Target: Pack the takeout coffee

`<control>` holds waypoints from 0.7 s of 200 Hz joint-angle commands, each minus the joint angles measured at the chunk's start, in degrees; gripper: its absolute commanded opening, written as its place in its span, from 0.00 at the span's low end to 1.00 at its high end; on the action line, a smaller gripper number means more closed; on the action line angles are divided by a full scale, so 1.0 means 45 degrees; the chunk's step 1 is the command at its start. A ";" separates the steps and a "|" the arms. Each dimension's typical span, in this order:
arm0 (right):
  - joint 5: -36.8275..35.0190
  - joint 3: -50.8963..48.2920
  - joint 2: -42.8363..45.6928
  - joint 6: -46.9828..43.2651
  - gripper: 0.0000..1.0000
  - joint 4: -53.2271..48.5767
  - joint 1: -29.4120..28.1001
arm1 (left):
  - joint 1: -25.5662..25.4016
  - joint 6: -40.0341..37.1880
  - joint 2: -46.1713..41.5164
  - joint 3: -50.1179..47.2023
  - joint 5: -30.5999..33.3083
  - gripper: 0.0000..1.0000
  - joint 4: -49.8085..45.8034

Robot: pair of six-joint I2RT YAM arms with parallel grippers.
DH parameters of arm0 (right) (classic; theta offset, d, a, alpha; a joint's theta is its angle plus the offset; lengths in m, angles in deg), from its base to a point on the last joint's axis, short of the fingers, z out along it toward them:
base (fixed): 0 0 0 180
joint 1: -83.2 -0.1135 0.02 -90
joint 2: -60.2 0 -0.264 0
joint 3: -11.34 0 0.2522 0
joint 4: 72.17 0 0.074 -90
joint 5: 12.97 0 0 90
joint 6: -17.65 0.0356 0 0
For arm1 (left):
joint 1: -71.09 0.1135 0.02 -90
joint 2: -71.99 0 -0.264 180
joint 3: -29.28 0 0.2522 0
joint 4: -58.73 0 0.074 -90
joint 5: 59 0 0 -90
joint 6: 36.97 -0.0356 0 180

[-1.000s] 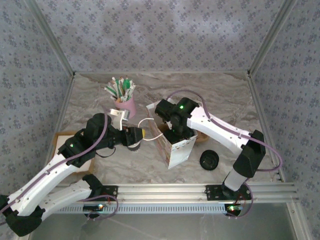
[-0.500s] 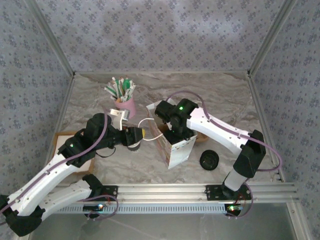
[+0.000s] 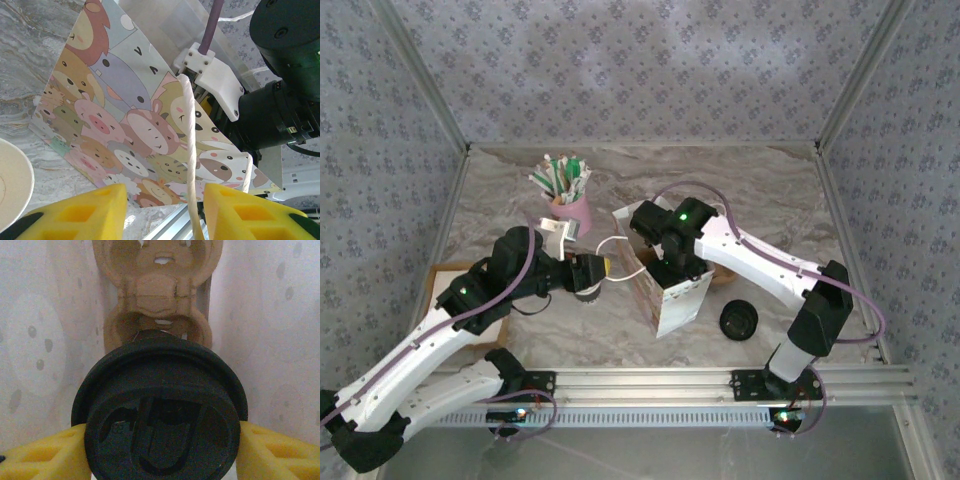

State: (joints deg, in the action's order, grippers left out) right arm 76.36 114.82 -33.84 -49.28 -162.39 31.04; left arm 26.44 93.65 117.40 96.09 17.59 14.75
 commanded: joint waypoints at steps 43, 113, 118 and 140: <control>-0.0241 -0.0075 0.0292 0.0126 0.67 -0.0222 -0.0049 | -0.0082 0.0086 -0.0129 -0.0091 0.0167 0.44 0.0094; -0.0205 -0.0053 0.0253 0.0125 0.67 -0.0234 -0.0049 | -0.0082 0.0092 -0.0125 -0.0077 0.0168 0.44 0.0113; -0.0206 -0.0053 0.0253 0.0109 0.67 -0.0219 -0.0049 | -0.0079 0.0081 -0.0113 -0.0072 0.0167 0.44 0.0116; -0.0213 -0.0053 0.0224 0.0117 0.67 -0.0215 -0.0049 | -0.0095 0.0084 -0.0091 -0.0066 0.0171 0.44 0.0121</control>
